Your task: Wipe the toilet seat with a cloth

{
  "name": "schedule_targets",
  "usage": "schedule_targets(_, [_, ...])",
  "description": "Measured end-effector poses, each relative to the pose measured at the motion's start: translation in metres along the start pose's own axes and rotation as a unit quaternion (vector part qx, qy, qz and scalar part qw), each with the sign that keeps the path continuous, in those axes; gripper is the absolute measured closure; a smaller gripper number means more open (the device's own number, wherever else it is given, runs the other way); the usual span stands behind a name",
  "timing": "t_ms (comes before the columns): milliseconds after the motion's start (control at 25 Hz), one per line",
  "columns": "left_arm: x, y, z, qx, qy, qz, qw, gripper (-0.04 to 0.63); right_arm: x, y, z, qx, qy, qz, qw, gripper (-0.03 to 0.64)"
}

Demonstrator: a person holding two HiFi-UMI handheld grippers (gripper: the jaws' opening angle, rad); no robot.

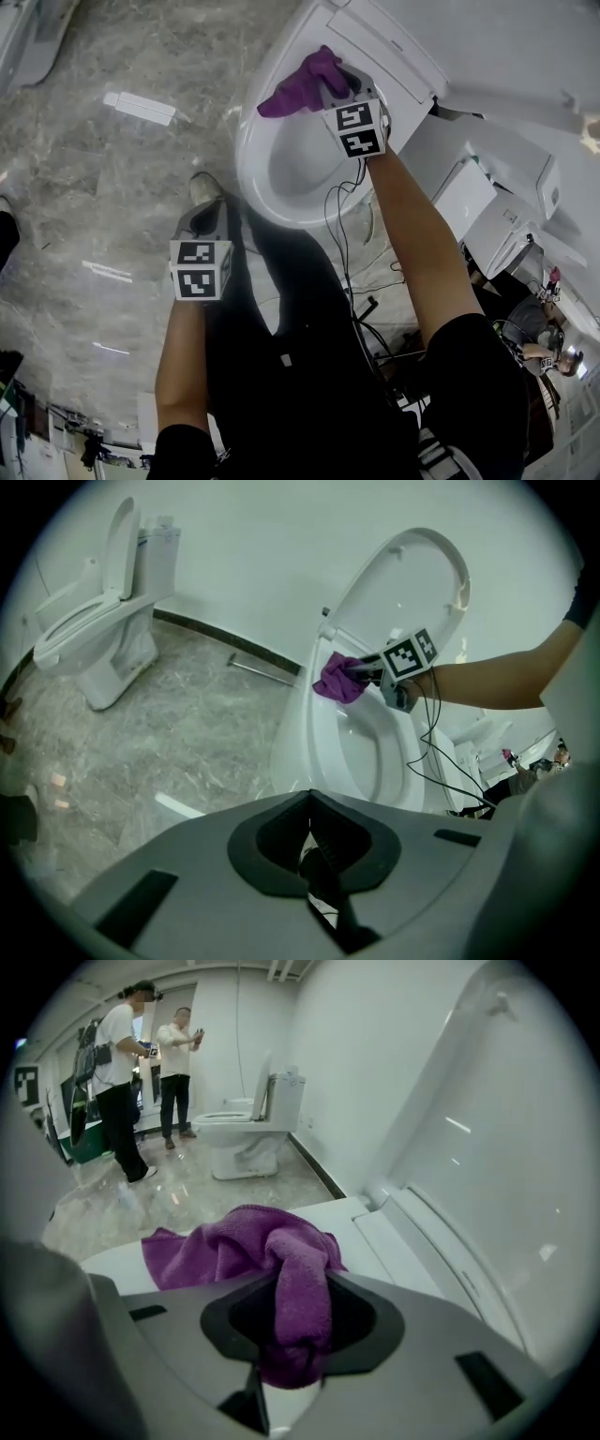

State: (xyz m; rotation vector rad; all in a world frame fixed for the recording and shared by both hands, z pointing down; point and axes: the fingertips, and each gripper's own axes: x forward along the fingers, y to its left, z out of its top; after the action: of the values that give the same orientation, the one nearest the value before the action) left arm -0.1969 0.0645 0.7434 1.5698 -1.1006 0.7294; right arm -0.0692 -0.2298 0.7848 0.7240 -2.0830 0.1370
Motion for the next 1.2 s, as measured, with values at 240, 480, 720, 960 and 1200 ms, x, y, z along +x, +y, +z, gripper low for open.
schedule_targets(240, [-0.002,0.007,-0.002,-0.01,-0.001,0.009,0.9999,0.586,0.018,-0.028,0.035,0.016,-0.016,-0.014,1.0,0.497])
schedule_targets(480, [-0.001,0.007,-0.005,-0.013,-0.003,0.012,0.9998,0.586,0.05,-0.073,0.066,0.067,-0.005,-0.04,0.997,0.497])
schedule_targets(720, [0.002,0.006,-0.009,-0.016,-0.002,0.009,0.9998,0.584,0.046,-0.078,0.068,0.088,-0.037,-0.072,0.993,0.497])
schedule_targets(960, [0.009,0.003,-0.012,-0.001,0.009,0.005,0.9999,0.586,0.02,-0.063,0.032,0.112,-0.05,-0.076,0.99,0.497])
schedule_targets(1200, [0.018,-0.017,-0.001,0.022,0.011,-0.006,0.9997,0.586,-0.004,-0.068,-0.013,0.064,-0.029,-0.085,0.994,0.497])
